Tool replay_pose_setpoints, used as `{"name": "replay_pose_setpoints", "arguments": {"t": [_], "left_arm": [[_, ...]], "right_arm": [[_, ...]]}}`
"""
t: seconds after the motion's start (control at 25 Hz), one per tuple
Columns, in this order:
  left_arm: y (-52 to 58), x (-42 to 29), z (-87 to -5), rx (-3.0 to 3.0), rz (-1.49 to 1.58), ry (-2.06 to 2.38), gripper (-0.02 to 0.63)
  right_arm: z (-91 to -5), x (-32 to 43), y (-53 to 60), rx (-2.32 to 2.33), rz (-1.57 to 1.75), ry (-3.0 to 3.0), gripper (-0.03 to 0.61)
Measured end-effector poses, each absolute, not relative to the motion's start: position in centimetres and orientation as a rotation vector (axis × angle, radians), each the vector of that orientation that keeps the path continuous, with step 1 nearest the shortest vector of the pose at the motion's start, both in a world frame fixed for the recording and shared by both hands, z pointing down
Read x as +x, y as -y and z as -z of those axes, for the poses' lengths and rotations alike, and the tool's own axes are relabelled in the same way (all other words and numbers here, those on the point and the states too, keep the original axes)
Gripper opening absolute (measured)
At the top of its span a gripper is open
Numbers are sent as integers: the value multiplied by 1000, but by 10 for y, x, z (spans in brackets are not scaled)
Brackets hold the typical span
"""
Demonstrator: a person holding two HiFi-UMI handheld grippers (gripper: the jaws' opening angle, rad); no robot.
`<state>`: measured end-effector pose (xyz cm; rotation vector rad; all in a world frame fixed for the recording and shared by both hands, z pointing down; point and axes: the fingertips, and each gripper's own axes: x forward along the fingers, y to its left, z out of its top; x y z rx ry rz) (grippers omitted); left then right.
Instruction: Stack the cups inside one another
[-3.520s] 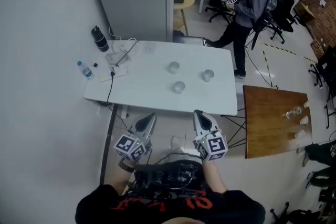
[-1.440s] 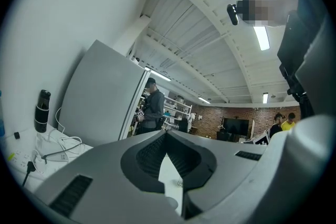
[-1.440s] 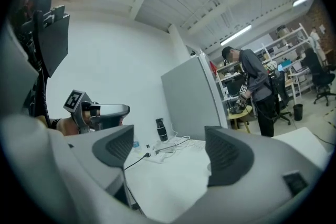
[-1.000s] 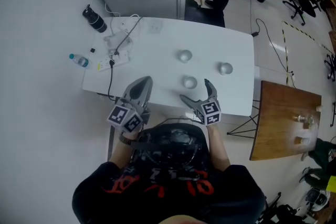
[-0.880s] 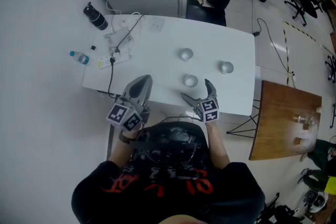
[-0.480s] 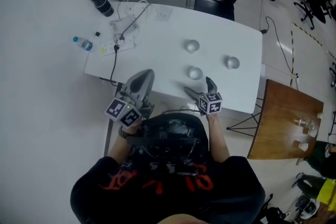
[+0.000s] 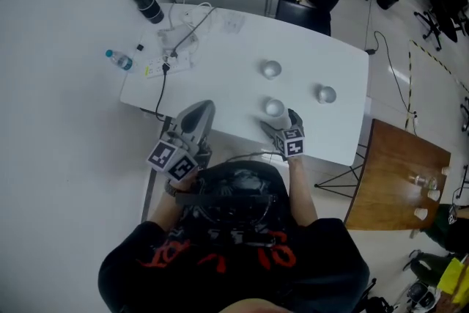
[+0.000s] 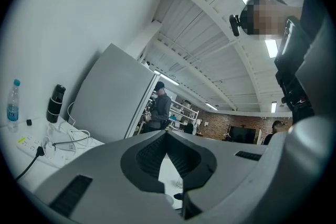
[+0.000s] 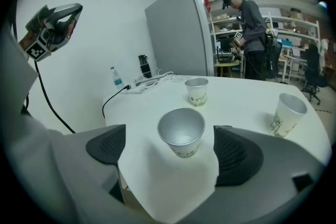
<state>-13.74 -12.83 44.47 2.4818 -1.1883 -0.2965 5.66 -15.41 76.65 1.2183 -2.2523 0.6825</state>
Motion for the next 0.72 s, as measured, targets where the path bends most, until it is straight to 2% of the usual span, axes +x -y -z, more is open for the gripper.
{"name": "replay_pose_setpoints", "arguments": {"t": [0.12, 0.2, 0.44, 0.72], "left_arm": [[128, -137, -444, 2484, 295, 1194, 0], [129, -137, -444, 2484, 294, 1197, 0], [131, -137, -444, 2485, 292, 1210, 0], [132, -135, -444, 2482, 283, 1237, 0]], "right_arm": [[-769, 61, 159, 1213, -669, 2238, 510], [-773, 62, 162, 1190, -619, 2223, 454], [-779, 64, 174, 1192, -594, 2203, 446], [-779, 65, 175, 1196, -621, 2188, 333]]}}
